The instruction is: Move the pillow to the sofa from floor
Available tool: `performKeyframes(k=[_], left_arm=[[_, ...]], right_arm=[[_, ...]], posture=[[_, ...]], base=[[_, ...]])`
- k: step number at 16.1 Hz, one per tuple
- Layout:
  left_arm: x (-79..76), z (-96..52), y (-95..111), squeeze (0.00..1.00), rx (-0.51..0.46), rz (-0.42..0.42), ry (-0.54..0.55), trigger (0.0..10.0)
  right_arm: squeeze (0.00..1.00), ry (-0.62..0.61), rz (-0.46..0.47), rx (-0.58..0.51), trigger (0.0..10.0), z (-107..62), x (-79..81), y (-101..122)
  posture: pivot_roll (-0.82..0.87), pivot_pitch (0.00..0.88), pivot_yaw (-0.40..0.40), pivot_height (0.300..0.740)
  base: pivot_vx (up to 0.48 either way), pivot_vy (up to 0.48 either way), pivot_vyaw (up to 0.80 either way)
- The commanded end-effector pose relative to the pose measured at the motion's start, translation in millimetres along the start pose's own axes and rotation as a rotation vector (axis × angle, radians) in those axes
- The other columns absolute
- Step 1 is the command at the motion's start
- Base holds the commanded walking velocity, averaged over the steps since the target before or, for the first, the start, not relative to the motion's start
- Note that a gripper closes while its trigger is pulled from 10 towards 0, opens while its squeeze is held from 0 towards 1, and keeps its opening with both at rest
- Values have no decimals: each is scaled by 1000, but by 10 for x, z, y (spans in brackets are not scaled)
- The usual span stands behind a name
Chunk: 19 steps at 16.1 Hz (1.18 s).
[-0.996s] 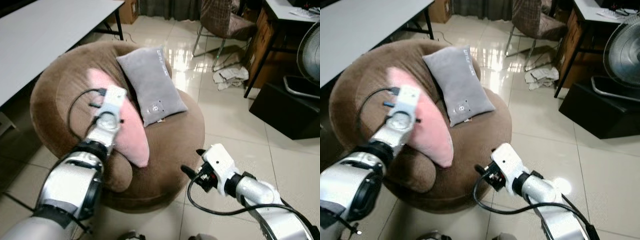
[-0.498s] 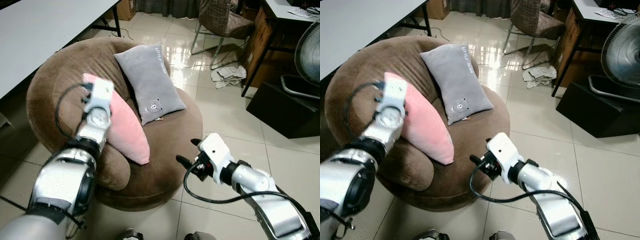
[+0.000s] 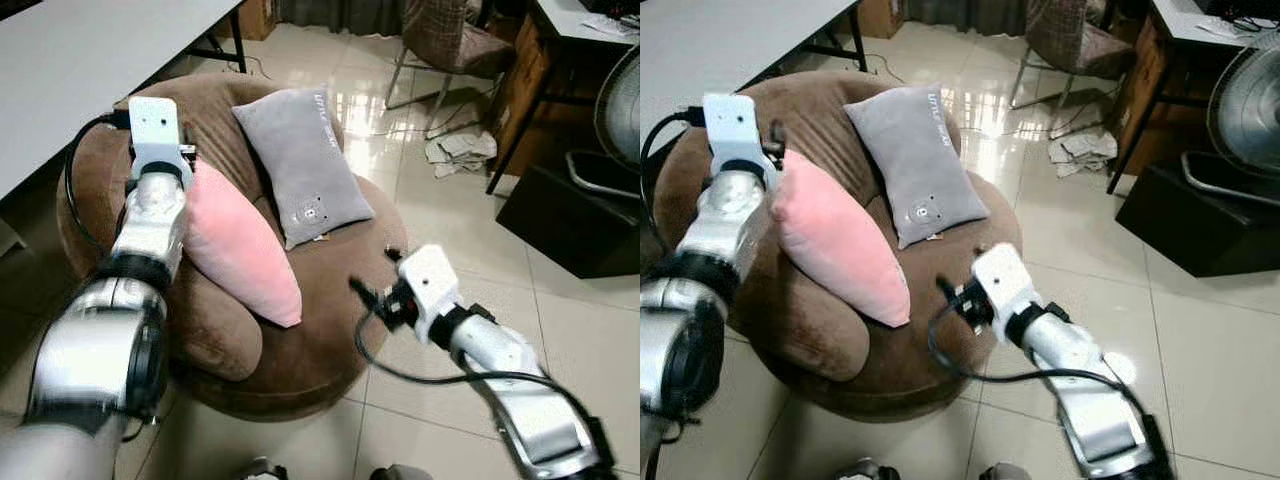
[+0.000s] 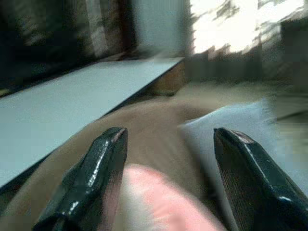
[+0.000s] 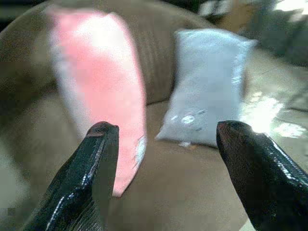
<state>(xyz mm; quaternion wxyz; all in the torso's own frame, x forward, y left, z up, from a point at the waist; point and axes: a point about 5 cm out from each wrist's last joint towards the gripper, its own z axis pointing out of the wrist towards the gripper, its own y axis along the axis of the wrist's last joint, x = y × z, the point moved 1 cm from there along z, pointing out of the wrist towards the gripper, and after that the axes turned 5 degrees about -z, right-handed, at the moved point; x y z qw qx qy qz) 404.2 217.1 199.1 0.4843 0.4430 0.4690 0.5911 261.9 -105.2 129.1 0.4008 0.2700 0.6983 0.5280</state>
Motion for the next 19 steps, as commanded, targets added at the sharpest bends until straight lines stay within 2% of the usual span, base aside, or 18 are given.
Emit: performKeyframes(k=[1,2,3,4,5,7,9,11,12,16,19], left_arm=[[-46,-150,-100,0,-6,-32,-121,10000],[-95,-350,-153,0,-22,-48,-207,10000],[-137,-489,-183,0,-26,-45,-256,10000],[-222,-760,-246,0,-3,-75,-344,10000],[-290,-1004,-318,0,45,-122,-388,10000],[-337,-1225,-444,0,114,-140,-340,10000],[-377,-1299,-479,0,169,-144,-300,10000],[-512,-1390,-500,0,206,-42,-346,10000],[-571,-1424,-502,0,218,-42,-384,10000],[-487,-1433,-423,0,205,4,-336,10000],[-434,-1426,-433,0,237,37,-313,10000]], right_arm=[[0,-49,17,3,10000,-20,2,-25],[0,-52,46,13,10000,-22,67,-57],[0,-61,66,18,10000,-23,92,-74],[0,-79,97,15,10000,-21,123,-88],[0,-105,127,6,10000,-21,125,-83],[0,-125,151,-6,10000,-13,107,-78],[0,-128,162,-2,10000,0,67,-93],[0,-124,197,30,10000,19,61,-161],[0,-115,205,40,10000,35,63,-177],[0,-95,237,51,10000,69,91,-228],[0,-87,237,58,10000,78,80,-256]], posture=[[-77,16,41,740],[-70,11,37,740],[-65,10,36,740],[-55,9,29,740],[-50,8,24,740],[-44,8,13,740],[-38,4,-4,740],[-30,0,-8,740],[-27,3,-8,740],[2,9,-16,740],[13,9,-21,740]], base=[[0,0,800],[0,0,800],[0,0,800],[0,0,800],[0,0,800],[0,0,800],[0,0,800],[0,0,800],[0,0,800],[0,0,800],[0,0,800]])
